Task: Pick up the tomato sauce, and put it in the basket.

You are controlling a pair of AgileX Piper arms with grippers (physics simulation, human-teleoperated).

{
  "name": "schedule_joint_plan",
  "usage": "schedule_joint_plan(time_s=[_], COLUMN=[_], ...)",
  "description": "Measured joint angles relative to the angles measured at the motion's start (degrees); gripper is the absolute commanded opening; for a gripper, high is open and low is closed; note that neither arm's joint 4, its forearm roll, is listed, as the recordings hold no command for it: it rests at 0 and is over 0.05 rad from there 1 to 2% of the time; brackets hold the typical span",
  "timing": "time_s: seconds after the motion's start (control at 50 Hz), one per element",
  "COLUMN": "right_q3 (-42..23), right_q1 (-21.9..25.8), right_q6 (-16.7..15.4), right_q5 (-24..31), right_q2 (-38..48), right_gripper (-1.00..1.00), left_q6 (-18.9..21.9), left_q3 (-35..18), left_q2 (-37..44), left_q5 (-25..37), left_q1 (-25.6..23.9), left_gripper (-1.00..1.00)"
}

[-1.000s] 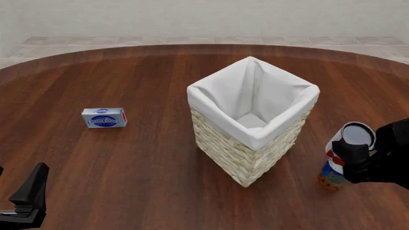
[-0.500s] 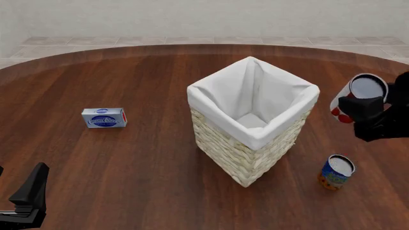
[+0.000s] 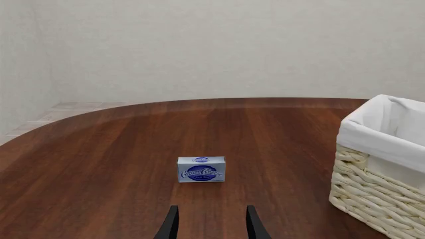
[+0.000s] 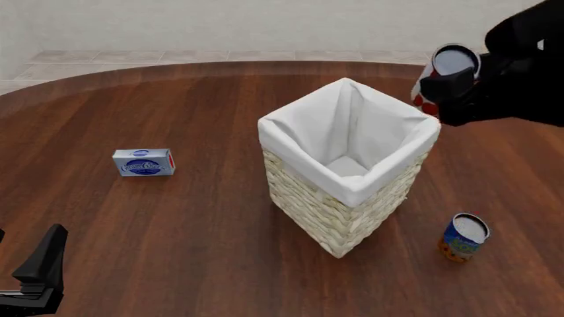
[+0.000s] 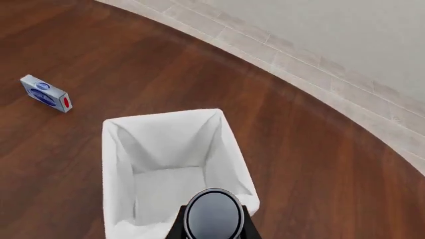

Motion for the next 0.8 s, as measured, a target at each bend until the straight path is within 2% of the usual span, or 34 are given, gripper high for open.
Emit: schedule_joint_plan(time_s=[0.42, 0.8], right_q3=[-6.5, -11.5], right_q1=[5.1, 7.9], right_q6=[0.4, 1.2], right_q5=[-3.1, -2.2], right_q2=[11.0, 20.2], right_gripper=[-1.00, -1.00], left_q6=[0.0, 0.0], left_q3=[0.0, 0.0], left_q2=[0.0, 0.0], left_q5=[0.0, 0.0], left_q1=[0.0, 0.0], left_gripper=[1.00, 1.00])
